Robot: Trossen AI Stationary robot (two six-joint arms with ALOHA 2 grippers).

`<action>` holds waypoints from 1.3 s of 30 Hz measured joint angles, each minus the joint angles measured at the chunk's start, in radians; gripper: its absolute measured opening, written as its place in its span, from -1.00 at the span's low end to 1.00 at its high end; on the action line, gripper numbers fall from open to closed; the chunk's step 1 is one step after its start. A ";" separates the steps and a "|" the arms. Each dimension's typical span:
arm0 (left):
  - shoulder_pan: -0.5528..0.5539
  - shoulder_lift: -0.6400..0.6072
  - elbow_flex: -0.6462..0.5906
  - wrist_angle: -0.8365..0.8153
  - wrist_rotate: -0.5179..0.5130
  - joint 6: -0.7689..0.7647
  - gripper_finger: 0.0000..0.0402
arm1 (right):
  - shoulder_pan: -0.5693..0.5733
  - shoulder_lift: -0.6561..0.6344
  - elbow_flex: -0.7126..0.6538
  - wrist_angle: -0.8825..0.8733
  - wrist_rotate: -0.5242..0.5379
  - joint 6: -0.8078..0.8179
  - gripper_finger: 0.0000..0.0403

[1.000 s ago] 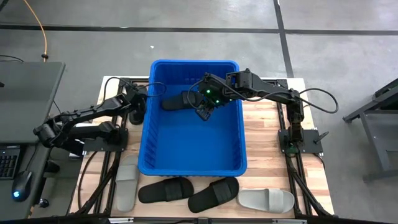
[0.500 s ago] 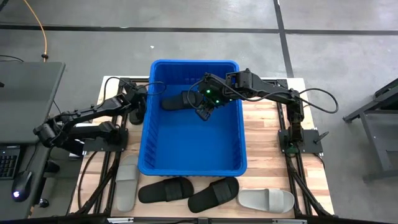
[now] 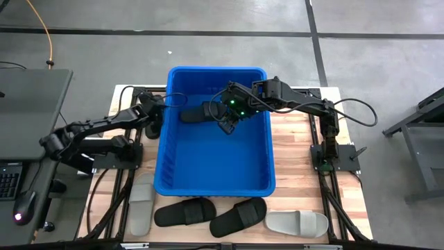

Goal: Pick and place slides into bin
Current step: Put the top black slide into the blue container

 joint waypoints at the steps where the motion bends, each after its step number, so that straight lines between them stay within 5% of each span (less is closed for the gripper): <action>1: -0.006 0.004 0.000 -0.002 -0.008 0.009 -0.22 | 0.000 0.000 0.000 0.001 0.000 -0.002 -0.17; 13: -0.003 0.037 0.001 -0.014 -0.043 0.048 -0.28 | 0.000 0.000 0.000 0.001 -0.004 0.000 -0.17; 20: -0.001 0.032 0.004 0.039 -0.099 0.117 -0.91 | 0.000 0.000 0.000 0.000 -0.004 -0.002 -0.17; 25: 0.006 0.028 0.012 0.012 -0.077 0.106 -0.97 | 0.000 0.000 0.000 0.001 -0.003 0.000 -0.17; 39: -0.015 -0.202 0.114 -0.327 0.189 0.146 -0.99 | 0.000 0.000 0.000 0.008 -0.003 -0.003 -0.17</action>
